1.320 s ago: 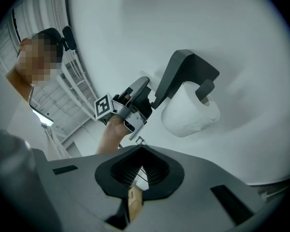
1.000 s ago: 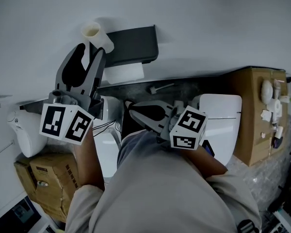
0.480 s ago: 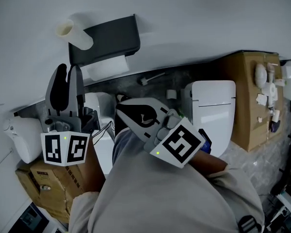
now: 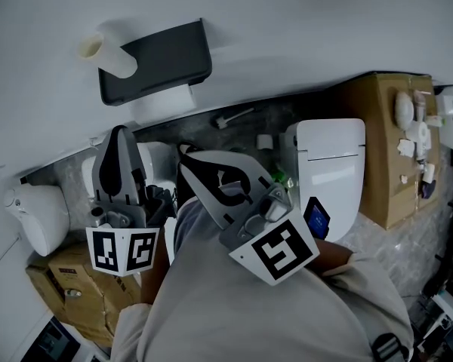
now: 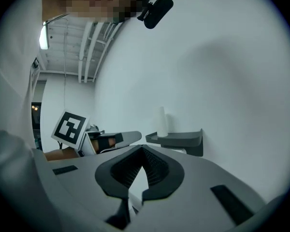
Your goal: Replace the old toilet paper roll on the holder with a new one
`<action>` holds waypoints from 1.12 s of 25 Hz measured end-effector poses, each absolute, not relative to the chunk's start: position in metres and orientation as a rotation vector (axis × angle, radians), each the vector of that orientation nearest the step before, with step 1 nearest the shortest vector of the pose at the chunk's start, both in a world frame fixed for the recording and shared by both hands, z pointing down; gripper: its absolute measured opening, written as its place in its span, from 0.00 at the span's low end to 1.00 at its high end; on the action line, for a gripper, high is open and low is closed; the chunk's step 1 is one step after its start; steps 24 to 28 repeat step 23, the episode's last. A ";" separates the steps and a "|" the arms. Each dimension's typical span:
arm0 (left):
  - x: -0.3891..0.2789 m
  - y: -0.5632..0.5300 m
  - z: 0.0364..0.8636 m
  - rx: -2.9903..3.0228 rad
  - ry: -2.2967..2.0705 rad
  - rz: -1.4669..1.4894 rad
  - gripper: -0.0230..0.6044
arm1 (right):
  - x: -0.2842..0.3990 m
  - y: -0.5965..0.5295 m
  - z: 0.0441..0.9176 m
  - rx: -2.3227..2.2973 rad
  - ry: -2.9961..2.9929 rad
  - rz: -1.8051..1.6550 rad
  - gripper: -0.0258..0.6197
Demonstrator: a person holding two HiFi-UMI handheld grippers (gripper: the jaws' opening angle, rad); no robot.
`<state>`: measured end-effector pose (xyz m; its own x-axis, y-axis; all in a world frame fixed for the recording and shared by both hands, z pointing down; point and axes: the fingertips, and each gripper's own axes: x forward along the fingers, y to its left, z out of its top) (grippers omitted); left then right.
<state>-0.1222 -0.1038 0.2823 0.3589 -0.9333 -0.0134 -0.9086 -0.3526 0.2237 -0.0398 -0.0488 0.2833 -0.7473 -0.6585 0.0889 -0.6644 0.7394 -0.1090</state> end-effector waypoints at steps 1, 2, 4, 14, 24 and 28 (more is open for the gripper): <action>-0.121 -0.102 0.284 2.435 -1.663 -0.206 0.05 | -0.039 -0.049 0.281 1.111 -2.889 0.191 0.07; -0.121 -0.100 0.286 2.433 -1.654 -0.206 0.05 | -0.038 -0.050 0.280 1.121 -2.888 0.178 0.07; -0.120 -0.098 0.287 2.434 -1.646 -0.202 0.05 | -0.037 -0.051 0.279 1.138 -2.884 0.170 0.07; -0.118 -0.095 0.284 2.451 -1.633 -0.214 0.04 | -0.041 -0.047 0.275 1.136 -2.887 0.139 0.07; -0.120 -0.096 0.286 2.446 -1.624 -0.213 0.05 | -0.043 -0.047 0.276 1.134 -2.884 0.134 0.07; -0.120 -0.096 0.286 2.446 -1.624 -0.213 0.05 | -0.043 -0.047 0.276 1.134 -2.884 0.134 0.07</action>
